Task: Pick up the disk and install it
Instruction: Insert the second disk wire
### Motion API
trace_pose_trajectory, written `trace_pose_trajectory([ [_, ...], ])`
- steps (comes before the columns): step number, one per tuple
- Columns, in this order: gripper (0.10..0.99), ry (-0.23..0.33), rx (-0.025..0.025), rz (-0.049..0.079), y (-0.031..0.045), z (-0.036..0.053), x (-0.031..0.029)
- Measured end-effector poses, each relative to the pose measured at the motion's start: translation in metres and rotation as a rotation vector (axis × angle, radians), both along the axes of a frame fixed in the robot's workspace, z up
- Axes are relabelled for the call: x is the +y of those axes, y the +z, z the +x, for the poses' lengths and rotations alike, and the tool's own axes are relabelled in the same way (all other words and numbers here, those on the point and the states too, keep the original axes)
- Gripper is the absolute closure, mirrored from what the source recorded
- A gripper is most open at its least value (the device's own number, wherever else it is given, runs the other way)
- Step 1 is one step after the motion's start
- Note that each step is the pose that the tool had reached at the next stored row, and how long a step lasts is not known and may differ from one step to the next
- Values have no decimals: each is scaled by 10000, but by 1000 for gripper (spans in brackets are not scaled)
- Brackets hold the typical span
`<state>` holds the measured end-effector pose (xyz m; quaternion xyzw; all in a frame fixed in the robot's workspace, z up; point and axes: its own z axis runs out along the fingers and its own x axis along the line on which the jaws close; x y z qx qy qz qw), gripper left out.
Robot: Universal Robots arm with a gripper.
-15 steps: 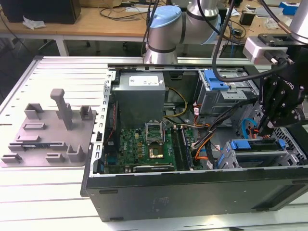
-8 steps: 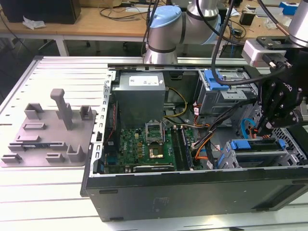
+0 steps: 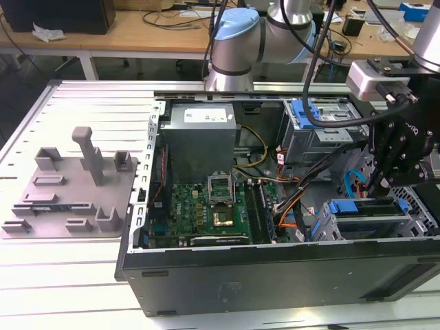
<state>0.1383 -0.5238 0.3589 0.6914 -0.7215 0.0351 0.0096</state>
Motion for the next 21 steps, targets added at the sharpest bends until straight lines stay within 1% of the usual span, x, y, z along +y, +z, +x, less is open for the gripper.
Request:
trace_pose_trajectory([
  [8,925,37,-3,9,-2,1,-1],
  [11,925,140,-37,34,-2,2,-1],
  [12,925,178,-54,50,-2,2,-1],
  [14,925,242,-69,92,-7,1,-2],
  [16,925,264,-74,131,-11,1,-3],
  [21,925,370,-81,279,-24,0,-4],
])
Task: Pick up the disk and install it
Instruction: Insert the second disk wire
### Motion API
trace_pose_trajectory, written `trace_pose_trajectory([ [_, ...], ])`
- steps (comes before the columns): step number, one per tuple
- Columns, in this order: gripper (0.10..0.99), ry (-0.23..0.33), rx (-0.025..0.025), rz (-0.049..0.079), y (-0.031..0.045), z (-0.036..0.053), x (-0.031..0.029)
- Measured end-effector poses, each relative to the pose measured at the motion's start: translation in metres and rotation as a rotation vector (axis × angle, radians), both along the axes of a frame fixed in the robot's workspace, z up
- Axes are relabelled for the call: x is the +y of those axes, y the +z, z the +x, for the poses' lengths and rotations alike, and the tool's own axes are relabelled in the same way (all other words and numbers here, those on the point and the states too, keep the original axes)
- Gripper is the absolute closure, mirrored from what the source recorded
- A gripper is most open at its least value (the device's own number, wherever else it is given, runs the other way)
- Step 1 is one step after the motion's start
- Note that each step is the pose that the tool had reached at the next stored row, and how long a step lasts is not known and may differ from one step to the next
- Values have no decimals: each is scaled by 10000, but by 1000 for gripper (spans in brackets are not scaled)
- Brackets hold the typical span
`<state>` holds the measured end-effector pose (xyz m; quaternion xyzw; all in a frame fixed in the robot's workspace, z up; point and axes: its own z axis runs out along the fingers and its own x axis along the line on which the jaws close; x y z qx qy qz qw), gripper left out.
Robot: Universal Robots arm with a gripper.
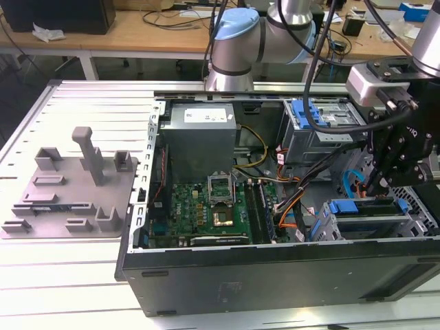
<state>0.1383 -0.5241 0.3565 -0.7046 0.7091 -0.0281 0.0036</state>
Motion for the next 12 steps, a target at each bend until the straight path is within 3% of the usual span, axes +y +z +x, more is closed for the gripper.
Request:
trace_pose_trajectory([
  [12,925,223,-3,48,-6,-1,-29],
])
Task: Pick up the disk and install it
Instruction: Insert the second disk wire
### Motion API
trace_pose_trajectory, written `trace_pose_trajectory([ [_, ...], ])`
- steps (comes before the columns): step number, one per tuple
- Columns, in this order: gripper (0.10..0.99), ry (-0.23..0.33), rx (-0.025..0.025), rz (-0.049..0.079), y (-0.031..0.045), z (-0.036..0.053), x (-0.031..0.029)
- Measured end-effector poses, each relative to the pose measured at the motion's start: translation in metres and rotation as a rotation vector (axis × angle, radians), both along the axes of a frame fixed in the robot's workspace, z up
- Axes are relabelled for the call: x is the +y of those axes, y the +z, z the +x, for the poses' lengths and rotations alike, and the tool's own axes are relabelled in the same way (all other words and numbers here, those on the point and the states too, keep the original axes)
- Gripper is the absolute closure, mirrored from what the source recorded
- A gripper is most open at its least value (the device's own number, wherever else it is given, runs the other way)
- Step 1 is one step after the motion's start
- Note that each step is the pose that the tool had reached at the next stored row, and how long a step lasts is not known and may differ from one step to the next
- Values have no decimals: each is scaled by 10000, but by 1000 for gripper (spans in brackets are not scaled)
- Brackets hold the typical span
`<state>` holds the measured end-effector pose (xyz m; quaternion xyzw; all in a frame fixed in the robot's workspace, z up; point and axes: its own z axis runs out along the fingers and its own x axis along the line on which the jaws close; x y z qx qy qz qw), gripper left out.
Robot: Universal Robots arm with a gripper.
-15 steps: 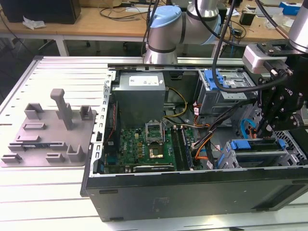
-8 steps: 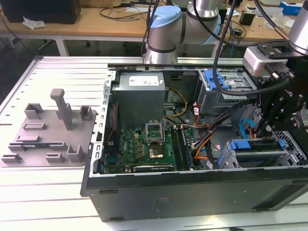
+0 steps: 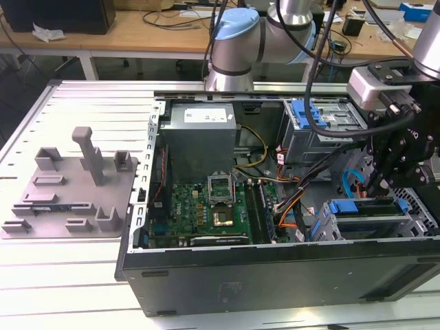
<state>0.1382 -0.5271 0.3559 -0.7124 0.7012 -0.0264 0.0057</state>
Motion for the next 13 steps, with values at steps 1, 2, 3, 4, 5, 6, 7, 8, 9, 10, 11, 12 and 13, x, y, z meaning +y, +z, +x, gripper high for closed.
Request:
trace_pose_trajectory([
  [1,925,0,0,1,-1,0,-8],
  [2,925,0,0,1,-2,0,-10],
  [3,925,0,0,2,-3,0,-12],
  [4,925,0,0,1,-4,0,-13],
  [5,925,0,0,-1,-4,0,-13],
  [6,925,0,0,-1,-6,0,-15],
  [7,925,0,0,1,-10,0,-17],
  [8,925,0,0,0,-12,0,-18],
  [9,925,0,0,0,-18,0,-19],
  [10,925,0,0,-2,-19,0,-19],
  [11,925,0,0,-1,-20,0,-20],
  [12,925,0,0,2,-24,0,-22],
  [13,925,0,0,3,-25,0,-24],
])
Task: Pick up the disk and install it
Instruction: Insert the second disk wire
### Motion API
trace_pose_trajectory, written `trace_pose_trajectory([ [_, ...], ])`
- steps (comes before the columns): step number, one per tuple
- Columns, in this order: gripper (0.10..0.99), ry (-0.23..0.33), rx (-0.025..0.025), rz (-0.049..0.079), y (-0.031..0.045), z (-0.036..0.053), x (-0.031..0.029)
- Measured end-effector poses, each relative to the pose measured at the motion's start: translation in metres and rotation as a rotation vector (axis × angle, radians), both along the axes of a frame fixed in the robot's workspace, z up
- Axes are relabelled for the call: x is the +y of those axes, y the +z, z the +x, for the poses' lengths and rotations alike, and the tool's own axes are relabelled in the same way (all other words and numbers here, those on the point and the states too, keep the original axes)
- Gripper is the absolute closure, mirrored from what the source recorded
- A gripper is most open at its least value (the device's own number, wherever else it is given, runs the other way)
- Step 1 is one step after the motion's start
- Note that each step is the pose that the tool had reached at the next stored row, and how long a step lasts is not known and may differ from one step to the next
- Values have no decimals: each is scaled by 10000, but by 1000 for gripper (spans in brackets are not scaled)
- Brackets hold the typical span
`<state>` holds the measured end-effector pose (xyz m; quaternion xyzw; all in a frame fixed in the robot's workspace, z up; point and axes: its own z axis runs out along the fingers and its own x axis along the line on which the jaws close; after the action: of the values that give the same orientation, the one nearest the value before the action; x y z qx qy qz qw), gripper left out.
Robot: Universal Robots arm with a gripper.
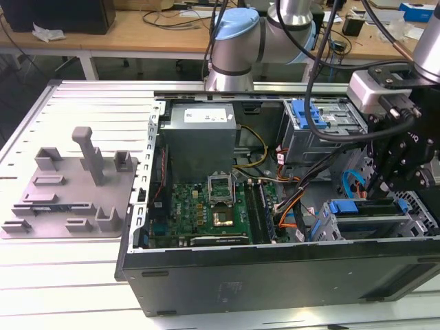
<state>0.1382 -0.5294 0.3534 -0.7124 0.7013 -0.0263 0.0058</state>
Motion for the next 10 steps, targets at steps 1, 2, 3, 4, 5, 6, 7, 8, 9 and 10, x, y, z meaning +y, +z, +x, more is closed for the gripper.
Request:
trace_pose_trajectory([
  [1,925,0,0,0,-1,0,-2],
  [2,925,0,0,-2,-1,0,-6],
  [3,925,0,0,-2,-2,0,-8],
  [4,925,0,0,-3,-2,0,-11],
  [5,925,0,0,-2,-4,0,-12],
  [6,925,-1,0,-3,-5,0,-13],
  [7,925,-1,-1,-3,-6,1,-14],
  [8,925,0,0,-6,-8,3,-14],
  [9,925,0,0,-5,-10,5,-14],
  [10,925,0,0,-3,-12,6,-14],
])
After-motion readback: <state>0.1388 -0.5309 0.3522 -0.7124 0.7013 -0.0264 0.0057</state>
